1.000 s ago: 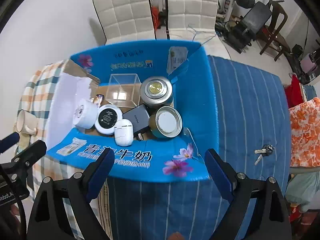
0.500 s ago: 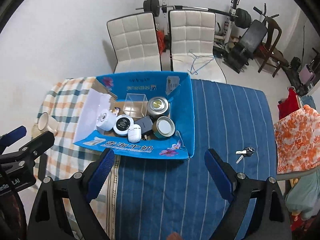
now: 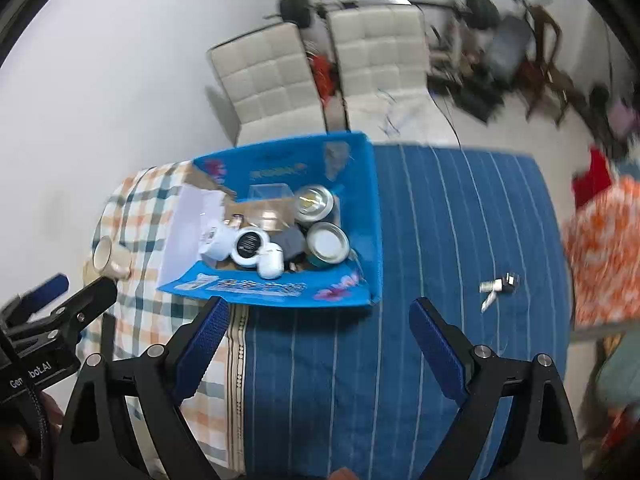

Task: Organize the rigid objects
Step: 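Move the right tool to the car key and grasp it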

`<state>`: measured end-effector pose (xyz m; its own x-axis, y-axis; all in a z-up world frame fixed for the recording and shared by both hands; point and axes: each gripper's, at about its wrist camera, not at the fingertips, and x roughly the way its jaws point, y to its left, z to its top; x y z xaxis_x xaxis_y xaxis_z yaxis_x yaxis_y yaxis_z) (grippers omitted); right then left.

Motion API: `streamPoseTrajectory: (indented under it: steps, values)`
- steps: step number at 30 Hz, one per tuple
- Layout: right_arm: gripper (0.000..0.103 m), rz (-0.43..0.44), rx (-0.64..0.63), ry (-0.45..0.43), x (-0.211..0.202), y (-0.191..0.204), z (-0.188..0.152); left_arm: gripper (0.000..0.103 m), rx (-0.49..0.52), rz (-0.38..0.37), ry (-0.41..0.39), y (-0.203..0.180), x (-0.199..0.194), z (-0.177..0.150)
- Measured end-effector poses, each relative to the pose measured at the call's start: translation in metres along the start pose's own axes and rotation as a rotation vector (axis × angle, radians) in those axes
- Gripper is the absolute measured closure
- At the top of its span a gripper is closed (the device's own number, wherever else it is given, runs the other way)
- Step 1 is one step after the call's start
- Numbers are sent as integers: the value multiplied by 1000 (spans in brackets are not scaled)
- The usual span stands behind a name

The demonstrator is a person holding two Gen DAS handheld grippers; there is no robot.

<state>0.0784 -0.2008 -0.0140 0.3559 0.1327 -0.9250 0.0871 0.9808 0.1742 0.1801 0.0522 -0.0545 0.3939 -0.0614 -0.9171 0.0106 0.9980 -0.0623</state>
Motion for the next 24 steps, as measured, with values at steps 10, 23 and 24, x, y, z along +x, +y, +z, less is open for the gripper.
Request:
streamPoseTrajectory:
  steps: [10, 23, 24]
  values:
    - [9, -168, 442, 129, 78, -199, 2, 0, 28, -111, 133, -94, 101, 31]
    - [14, -261, 724, 265, 216, -308, 10, 0, 48, -41, 257, -145, 205, 51]
    - [25, -267, 730, 279, 223, -310, 9, 0, 46, -34, 256, -145, 208, 53]
